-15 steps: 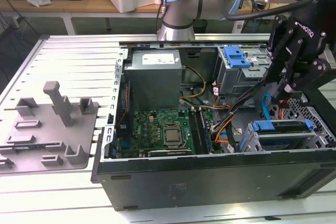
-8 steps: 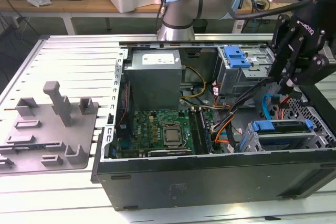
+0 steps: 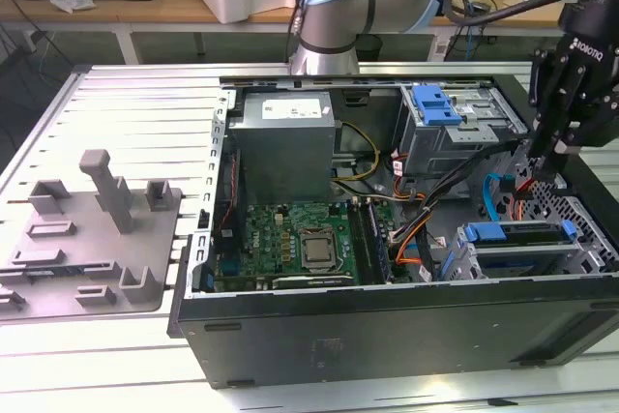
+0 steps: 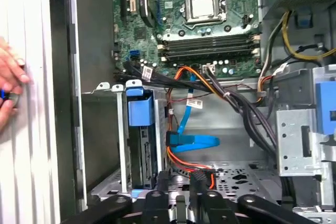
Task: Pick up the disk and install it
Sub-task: 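Insert the first disk wire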
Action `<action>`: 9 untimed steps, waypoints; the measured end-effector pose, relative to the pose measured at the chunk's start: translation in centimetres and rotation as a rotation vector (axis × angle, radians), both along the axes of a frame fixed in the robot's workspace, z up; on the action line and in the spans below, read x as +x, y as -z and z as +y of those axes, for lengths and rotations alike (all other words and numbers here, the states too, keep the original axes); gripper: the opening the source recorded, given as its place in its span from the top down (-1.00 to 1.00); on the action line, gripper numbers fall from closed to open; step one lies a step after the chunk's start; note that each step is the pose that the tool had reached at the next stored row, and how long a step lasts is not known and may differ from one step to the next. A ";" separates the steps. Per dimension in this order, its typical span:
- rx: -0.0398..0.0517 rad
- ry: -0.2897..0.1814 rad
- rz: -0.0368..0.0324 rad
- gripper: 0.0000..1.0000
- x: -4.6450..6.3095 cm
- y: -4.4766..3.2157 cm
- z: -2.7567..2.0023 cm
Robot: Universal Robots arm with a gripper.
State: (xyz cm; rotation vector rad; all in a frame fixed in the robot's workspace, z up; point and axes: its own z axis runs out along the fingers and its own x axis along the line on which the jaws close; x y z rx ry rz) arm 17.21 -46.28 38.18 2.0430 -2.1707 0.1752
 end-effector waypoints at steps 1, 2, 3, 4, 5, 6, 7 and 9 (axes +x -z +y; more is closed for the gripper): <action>-0.0387 0.004 0.0023 0.41 0.5 0.30 0.43; -0.0403 0.009 0.0025 0.41 0.6 0.42 0.62; -0.0402 0.015 0.0026 0.41 0.6 0.48 0.67; -0.0401 0.021 0.0028 0.41 0.6 0.50 0.68; -0.0406 0.024 0.0028 0.41 0.6 0.50 0.68; -0.0407 0.024 0.0028 0.41 0.6 0.49 0.73; -0.0417 0.024 0.0028 0.41 0.6 0.49 0.96; -0.0426 0.024 0.0028 0.41 0.6 0.53 1.73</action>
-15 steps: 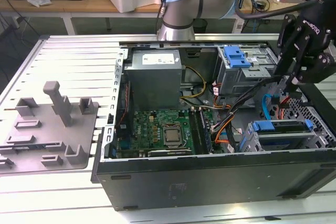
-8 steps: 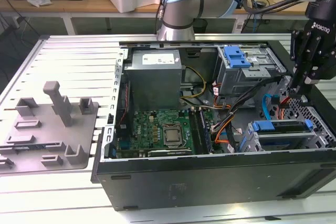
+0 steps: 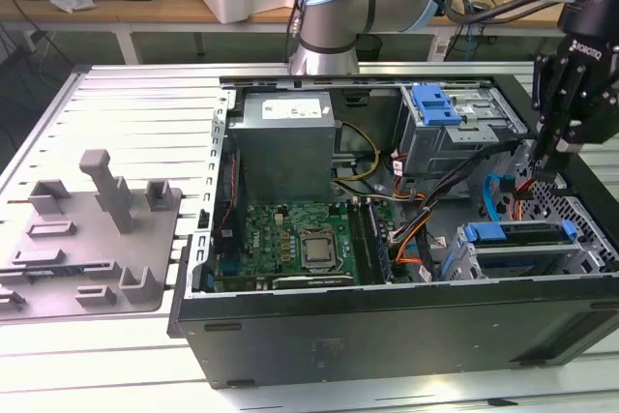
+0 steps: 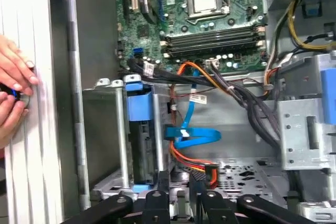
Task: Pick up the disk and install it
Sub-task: 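Insert the first disk wire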
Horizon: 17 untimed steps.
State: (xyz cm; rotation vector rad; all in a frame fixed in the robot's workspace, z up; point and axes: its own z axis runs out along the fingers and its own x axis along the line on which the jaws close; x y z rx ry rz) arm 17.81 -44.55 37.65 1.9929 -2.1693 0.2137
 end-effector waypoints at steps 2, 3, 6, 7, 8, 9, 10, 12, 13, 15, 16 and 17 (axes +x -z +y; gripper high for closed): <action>-0.0014 0.000 0.0000 0.41 0.0 0.09 0.65; -0.0020 0.001 0.0000 0.41 0.0 0.17 0.90; -0.0052 0.013 0.0000 0.41 0.5 0.70 1.28; -0.0060 0.019 0.0000 0.41 0.7 0.83 1.31; -0.0063 0.025 0.0001 0.41 0.8 0.97 1.32; -0.0076 0.035 0.0001 0.41 1.0 1.12 1.34; -0.0084 0.040 0.0001 0.41 1.1 1.20 1.35; -0.0108 0.053 0.0001 0.41 1.3 1.38 1.37; -0.0137 0.065 0.0001 0.41 1.5 1.54 1.39; -0.0190 0.080 0.0000 0.41 1.7 1.73 1.41; -0.0222 0.087 0.0000 0.41 1.8 1.80 1.42; -0.0269 0.096 -0.0002 0.41 1.8 1.89 1.43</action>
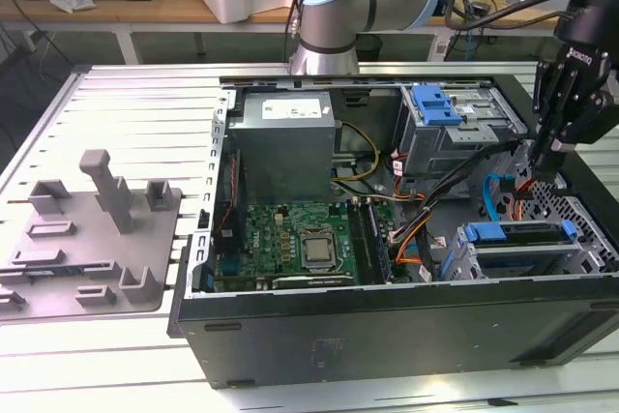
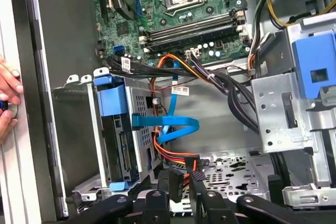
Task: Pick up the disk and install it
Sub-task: 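Insert the first disk wire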
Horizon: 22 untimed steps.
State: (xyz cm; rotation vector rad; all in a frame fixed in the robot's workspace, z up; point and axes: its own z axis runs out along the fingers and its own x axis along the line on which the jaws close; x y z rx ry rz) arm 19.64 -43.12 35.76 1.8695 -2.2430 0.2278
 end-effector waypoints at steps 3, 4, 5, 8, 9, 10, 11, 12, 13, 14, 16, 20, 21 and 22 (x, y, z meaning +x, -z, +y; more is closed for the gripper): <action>-0.0169 0.024 0.0000 0.41 0.1 0.26 0.02; -0.0220 0.030 0.0000 0.41 0.1 0.36 0.04; -0.0257 0.034 0.0000 0.41 0.1 0.44 0.06; -0.0313 0.043 0.0000 0.41 0.1 0.66 0.31; -0.0328 0.045 0.0001 0.41 0.1 0.72 0.43; -0.0341 0.047 0.0000 0.41 0.1 0.79 0.53; -0.0354 0.048 0.0000 0.41 0.1 0.85 0.64; -0.0368 0.050 0.0000 0.41 0.1 0.91 0.75; -0.0380 0.051 0.0000 0.41 0.1 0.96 0.87; -0.0395 0.053 -0.0001 0.41 0.1 1.02 1.00; -0.0457 0.056 -0.0001 0.41 0.5 1.18 1.40; -0.0752 0.057 -0.0009 0.41 0.8 1.38 1.56; -0.0876 0.057 -0.0014 0.41 0.8 1.43 1.56; -0.0968 0.057 -0.0016 0.41 0.8 1.49 1.56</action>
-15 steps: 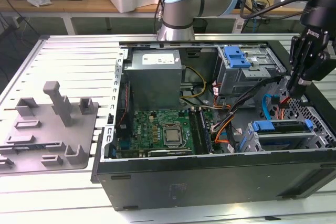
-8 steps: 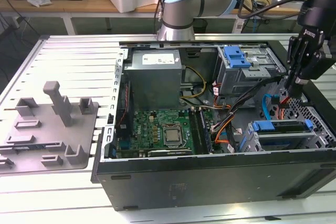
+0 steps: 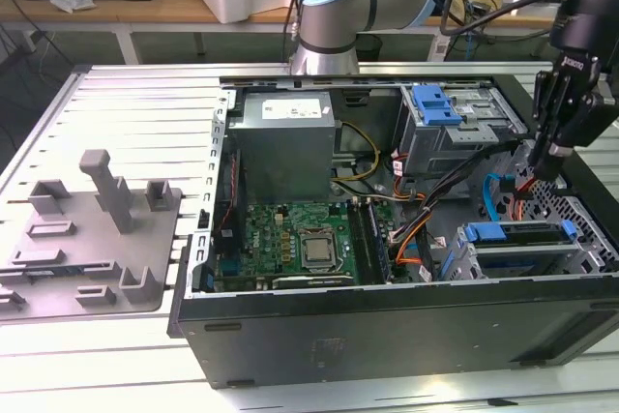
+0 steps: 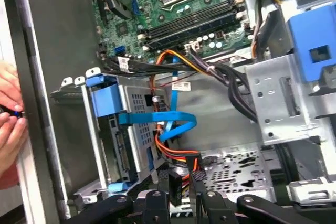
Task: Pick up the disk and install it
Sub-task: 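Insert the first disk wire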
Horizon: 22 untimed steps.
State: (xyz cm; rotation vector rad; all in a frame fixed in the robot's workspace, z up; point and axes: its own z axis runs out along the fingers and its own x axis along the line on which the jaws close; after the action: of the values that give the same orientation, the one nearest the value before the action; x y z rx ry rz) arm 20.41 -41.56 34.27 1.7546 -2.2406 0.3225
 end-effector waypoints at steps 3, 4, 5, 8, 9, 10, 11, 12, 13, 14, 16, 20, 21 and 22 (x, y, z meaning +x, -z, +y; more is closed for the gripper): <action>-0.0203 0.000 0.0001 0.41 0.0 0.23 0.00; -0.0237 0.000 0.0000 0.41 0.0 0.31 0.00; -0.0264 0.000 0.0001 0.41 0.0 0.37 0.00; -0.0318 0.001 0.0001 0.41 0.0 0.43 0.94; -0.0330 0.002 0.0001 0.41 0.0 0.43 1.12; -0.0344 0.002 0.0001 0.41 0.0 0.43 1.19; -0.0376 0.004 0.0001 0.41 0.0 0.43 1.19; -0.0391 0.004 0.0001 0.41 0.0 0.44 1.19; -0.0403 0.004 0.0001 0.41 0.0 0.44 1.19; -0.0416 0.006 0.0001 0.41 0.0 0.45 1.19; -0.0442 0.007 0.0002 0.41 0.0 0.46 1.19; -0.0471 0.012 0.0003 0.41 0.0 0.54 1.19; -0.0471 0.012 0.0002 0.44 0.0 0.55 1.20; -0.0471 0.013 0.0003 0.66 0.0 0.57 1.20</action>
State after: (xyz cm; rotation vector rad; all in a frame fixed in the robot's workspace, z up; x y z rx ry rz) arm 20.38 -40.36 33.69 1.7153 -2.2249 0.3692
